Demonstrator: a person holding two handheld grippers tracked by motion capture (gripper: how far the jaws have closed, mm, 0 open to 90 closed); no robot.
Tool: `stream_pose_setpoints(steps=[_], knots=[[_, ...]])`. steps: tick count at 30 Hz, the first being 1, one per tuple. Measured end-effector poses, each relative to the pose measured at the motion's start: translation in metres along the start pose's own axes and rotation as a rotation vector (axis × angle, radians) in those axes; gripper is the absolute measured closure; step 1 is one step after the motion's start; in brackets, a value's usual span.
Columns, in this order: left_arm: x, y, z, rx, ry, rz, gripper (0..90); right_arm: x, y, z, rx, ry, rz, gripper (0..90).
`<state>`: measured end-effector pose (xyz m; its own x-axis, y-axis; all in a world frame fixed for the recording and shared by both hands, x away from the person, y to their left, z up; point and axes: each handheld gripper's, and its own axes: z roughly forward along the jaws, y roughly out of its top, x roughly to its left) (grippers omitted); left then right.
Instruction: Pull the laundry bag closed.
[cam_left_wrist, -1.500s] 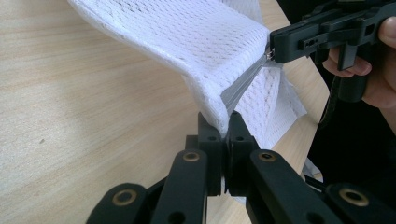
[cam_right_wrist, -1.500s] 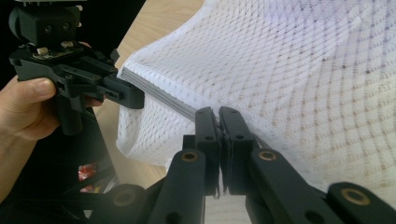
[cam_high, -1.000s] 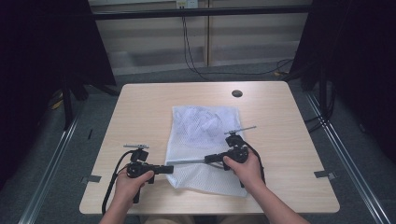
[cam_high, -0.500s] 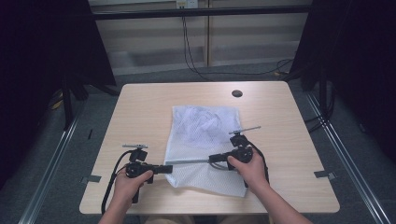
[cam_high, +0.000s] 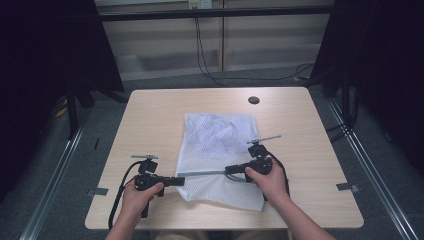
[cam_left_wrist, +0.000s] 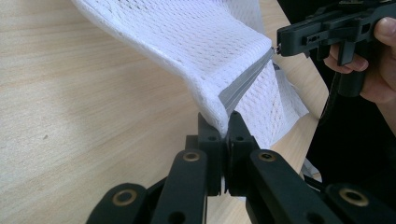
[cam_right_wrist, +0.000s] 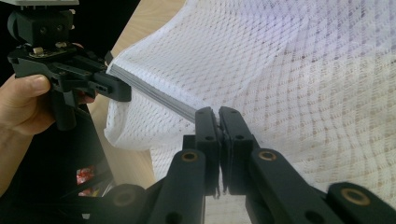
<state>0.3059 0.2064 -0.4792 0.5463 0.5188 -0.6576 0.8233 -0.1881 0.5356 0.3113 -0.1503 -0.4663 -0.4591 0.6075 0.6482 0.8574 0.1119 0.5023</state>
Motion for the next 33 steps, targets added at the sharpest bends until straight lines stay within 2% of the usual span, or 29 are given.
stream_pose_setpoints(steps=[22,24,26,33], knots=[[0.000,0.000,0.001,0.006,0.003,0.014,87.9,-0.003,-0.002,-0.005,-0.006,0.003,-0.001,87.0],[0.000,0.000,0.000,0.001,0.001,-0.003,87.9,-0.003,-0.002,-0.006,-0.001,0.000,0.003,87.0],[0.001,0.000,-0.001,0.001,0.006,0.007,87.9,-0.004,-0.002,-0.007,-0.004,-0.003,0.002,87.0],[0.001,0.000,-0.001,0.000,-0.004,-0.003,87.9,-0.005,-0.002,-0.011,-0.013,-0.003,-0.001,87.0]])
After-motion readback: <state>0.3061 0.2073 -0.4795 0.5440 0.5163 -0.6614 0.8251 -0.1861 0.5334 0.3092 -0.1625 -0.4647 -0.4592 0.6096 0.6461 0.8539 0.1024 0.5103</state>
